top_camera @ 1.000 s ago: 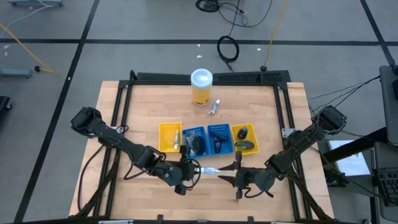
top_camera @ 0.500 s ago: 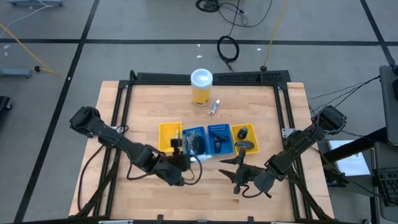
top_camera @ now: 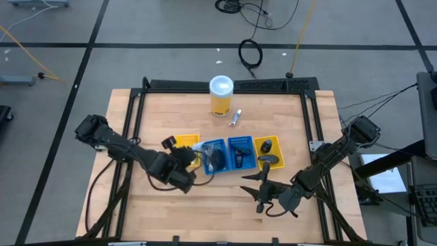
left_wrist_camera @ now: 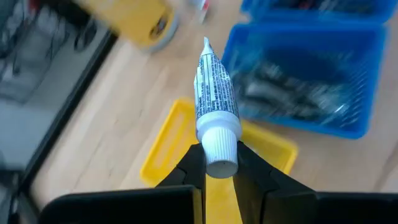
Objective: Pick & Place Travel size toiletries
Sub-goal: Put the white toothpaste into the left yellow bin
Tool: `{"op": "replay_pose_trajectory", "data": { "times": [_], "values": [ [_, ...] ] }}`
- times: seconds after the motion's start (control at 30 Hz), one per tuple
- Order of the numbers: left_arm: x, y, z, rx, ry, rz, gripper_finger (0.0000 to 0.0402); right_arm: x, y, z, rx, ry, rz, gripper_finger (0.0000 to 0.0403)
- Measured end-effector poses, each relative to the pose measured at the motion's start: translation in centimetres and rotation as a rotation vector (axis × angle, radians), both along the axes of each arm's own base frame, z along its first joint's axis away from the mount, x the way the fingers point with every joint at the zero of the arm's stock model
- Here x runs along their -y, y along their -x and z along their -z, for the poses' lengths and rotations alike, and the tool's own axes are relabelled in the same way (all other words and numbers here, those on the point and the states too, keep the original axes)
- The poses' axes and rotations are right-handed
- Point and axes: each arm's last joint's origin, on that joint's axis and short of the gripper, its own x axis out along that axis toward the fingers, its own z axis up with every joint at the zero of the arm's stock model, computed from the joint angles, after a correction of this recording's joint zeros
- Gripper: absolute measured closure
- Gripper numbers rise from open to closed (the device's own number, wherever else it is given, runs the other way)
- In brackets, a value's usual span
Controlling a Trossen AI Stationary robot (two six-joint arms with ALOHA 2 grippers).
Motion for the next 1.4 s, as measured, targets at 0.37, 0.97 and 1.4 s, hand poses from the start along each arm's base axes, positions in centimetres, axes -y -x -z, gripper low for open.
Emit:
{"op": "replay_pose_trajectory", "data": {
  "times": [0.37, 0.97, 1.4],
  "values": [
    [-2.4, 1.0, 0.3, -0.119, 0.077, -0.213, 0.0362, 0.0, 0.0, 0.0, 0.001, -0.001, 0.0, 0.0238],
    [-4.2, 0.4, 0.4, -0.129, 0.137, -0.3, 0.0303, 0.0, 0.0, 0.0, -0.003, 0.014, -0.004, 0.0238],
    [-5.2, 0.1, 0.3, -0.108, 0.091, -0.303, 0.0237, 2.7, -0.9, -1.5, 0.022, 0.001, 0.079, 0.0238]
  ]
}}
